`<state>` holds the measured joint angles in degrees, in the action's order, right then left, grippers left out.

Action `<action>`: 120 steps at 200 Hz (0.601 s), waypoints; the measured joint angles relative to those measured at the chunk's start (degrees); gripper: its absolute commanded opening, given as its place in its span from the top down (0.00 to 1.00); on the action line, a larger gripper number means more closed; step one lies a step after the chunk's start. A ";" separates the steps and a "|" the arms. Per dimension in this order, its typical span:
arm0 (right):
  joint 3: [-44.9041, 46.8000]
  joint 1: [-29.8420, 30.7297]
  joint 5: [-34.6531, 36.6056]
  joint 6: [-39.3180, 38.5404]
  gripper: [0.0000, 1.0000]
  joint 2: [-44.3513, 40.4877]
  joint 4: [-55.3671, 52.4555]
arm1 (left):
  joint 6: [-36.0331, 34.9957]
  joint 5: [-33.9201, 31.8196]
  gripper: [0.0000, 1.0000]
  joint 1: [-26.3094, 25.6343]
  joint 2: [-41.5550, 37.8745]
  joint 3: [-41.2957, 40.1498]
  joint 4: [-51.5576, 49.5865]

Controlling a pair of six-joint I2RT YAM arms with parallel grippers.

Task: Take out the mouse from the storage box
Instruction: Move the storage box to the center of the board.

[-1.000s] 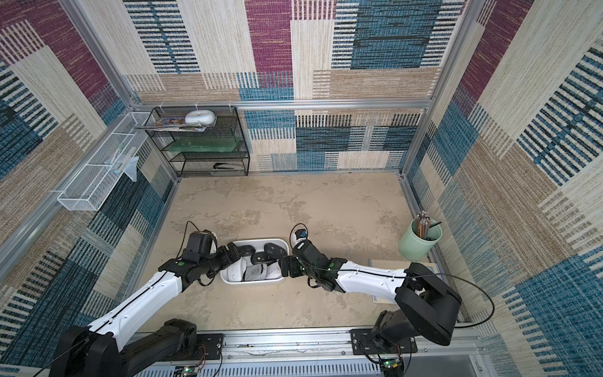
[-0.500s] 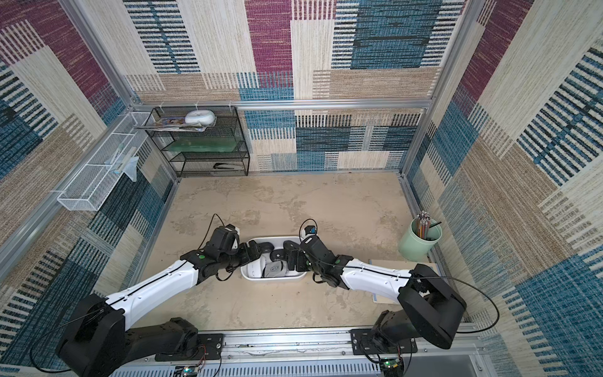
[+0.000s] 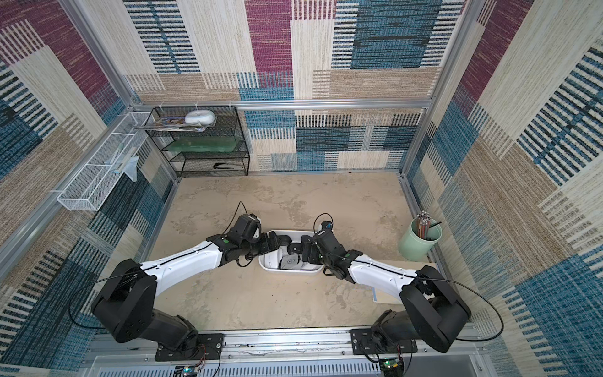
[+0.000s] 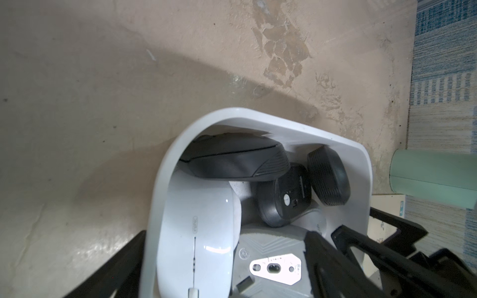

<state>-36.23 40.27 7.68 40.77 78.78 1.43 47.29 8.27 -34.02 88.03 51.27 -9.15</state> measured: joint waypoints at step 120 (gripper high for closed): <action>-7.28 -5.95 -2.75 -6.34 0.03 6.12 -2.34 | -3.28 -1.05 0.01 0.83 5.44 6.84 -2.60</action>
<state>-43.51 34.33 4.93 34.44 84.90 -0.91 44.01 7.22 -33.19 93.47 58.11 -11.75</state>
